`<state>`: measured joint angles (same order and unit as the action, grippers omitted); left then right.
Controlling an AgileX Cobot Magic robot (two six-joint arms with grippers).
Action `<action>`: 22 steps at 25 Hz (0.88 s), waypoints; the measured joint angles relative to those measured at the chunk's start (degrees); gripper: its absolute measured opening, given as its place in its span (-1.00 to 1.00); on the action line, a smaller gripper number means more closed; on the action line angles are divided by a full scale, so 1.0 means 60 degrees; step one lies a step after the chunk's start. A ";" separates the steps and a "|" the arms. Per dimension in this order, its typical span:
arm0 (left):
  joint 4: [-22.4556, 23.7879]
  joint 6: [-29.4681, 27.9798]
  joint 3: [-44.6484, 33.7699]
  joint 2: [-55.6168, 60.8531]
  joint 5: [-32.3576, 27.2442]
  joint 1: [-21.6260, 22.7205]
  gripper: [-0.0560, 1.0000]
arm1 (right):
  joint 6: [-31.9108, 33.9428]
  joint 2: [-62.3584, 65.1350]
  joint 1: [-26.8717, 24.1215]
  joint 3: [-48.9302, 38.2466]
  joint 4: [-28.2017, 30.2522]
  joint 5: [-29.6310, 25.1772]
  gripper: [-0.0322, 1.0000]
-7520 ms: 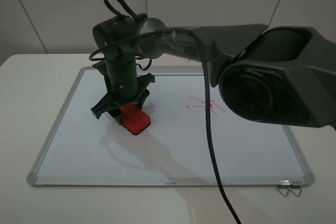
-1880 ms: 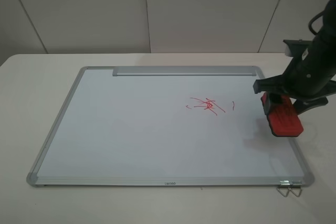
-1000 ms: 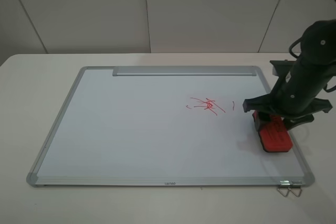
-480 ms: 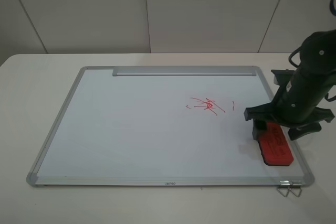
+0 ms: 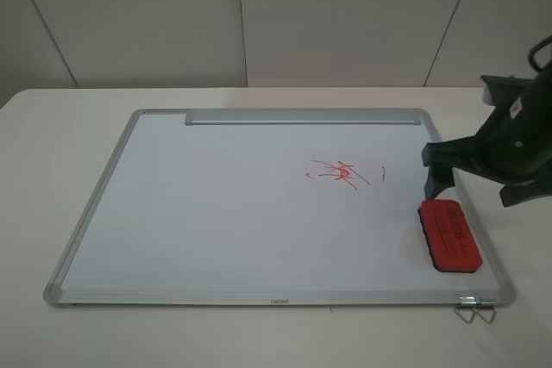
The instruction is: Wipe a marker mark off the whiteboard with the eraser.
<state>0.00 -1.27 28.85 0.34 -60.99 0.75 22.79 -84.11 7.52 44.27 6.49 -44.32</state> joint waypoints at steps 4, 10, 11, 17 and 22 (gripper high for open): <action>0.0000 0.0000 0.0000 0.0000 0.0000 0.0000 0.57 | -0.0321 0.1334 -0.1480 0.0009 0.0549 -0.0918 0.66; 0.0000 0.0000 0.0000 0.0000 0.0000 0.0000 0.57 | -0.1482 0.4211 -0.2841 0.0009 0.0811 -0.2429 0.66; 0.0000 0.0000 0.0000 0.0000 0.0000 0.0000 0.57 | -0.1646 0.4845 -0.2841 0.0009 0.0745 -0.2524 0.66; 0.0000 0.0000 0.0000 0.0000 0.0000 0.0000 0.57 | -0.2611 0.8332 -0.2841 -0.0005 0.0230 -0.3181 0.66; 0.0000 0.0000 0.0000 0.0000 0.0000 0.0000 0.57 | -0.2688 1.0718 -0.2841 -0.0689 0.0071 -0.3216 0.66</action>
<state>0.00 -1.27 28.85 0.34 -60.99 0.75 6.66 -19.80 -9.52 40.14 6.92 -63.62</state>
